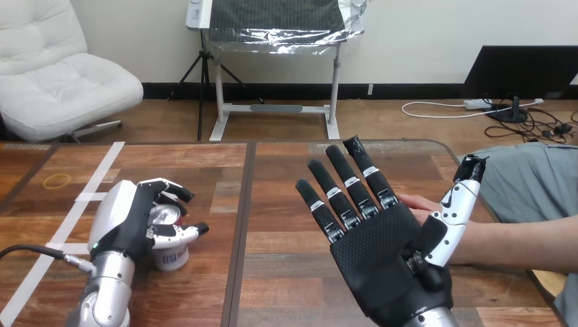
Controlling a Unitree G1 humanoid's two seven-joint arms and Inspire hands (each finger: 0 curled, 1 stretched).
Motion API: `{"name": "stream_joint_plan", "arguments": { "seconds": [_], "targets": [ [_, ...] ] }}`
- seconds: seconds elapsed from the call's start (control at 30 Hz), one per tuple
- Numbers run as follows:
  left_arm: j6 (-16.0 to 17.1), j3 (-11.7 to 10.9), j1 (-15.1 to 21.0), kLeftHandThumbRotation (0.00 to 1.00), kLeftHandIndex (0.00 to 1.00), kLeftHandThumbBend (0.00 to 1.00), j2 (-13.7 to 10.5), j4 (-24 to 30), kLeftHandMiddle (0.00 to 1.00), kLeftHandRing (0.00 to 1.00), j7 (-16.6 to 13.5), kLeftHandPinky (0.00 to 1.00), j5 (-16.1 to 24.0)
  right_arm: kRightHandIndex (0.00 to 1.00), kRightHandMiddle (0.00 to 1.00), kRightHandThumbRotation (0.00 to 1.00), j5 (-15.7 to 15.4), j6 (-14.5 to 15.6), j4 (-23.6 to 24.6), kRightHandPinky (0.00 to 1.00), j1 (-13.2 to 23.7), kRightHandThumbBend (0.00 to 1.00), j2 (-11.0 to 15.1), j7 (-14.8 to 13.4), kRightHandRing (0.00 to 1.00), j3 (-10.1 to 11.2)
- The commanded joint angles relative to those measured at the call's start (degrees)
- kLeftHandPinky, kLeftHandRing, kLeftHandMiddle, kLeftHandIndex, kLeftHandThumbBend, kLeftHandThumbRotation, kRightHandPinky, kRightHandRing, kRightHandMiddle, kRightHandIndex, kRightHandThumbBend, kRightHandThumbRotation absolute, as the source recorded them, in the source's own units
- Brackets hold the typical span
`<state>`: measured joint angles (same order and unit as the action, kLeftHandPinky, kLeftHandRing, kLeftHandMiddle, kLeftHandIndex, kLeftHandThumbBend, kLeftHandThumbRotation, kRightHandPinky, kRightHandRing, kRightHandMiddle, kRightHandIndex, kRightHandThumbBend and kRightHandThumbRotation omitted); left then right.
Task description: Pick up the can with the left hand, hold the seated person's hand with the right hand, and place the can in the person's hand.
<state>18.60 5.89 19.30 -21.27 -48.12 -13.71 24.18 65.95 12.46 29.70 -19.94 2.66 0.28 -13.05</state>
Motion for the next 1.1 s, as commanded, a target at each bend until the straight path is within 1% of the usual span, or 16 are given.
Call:
{"name": "stream_joint_plan", "arguments": {
  "seconds": [0.0,0.27,0.67,0.77,1.07],
  "targets": [
    [1.8,-0.2,2.6,0.0,0.53,0.66,-0.5,0.4,0.48,0.42,-1.0,0.37,-0.6,1.0,1.0,1.0,0.9,0.0,0.8,1.0,3.3,0.71,-4.0,0.7,1.0,1.1],
    [2.2,0.1,2.8,0.0,0.53,0.66,-0.6,-0.6,0.49,0.43,-1.2,0.38,-0.4,1.0,1.0,1.0,0.9,0.1,0.7,1.0,3.3,0.71,-3.9,0.8,1.0,1.3],
    [1.7,0.1,2.4,0.0,0.53,0.66,-0.6,0.6,0.49,0.43,-1.1,0.38,-0.2,1.0,1.0,1.0,1.0,0.1,0.7,1.0,3.1,0.69,-3.7,1.0,1.0,1.6],
    [2.7,0.1,2.4,0.0,0.53,0.67,-0.6,0.1,0.49,0.43,-1.5,0.39,-0.3,1.0,1.0,1.0,1.0,0.2,0.9,1.0,3.0,0.69,-3.8,0.5,1.0,1.6],
    [2.9,0.2,2.2,0.0,0.53,0.67,-0.6,0.3,0.49,0.44,-2.1,0.39,-0.1,1.0,1.0,1.0,1.3,0.2,0.8,1.0,3.0,0.69,-3.5,0.9,1.0,1.9]
  ]
}}
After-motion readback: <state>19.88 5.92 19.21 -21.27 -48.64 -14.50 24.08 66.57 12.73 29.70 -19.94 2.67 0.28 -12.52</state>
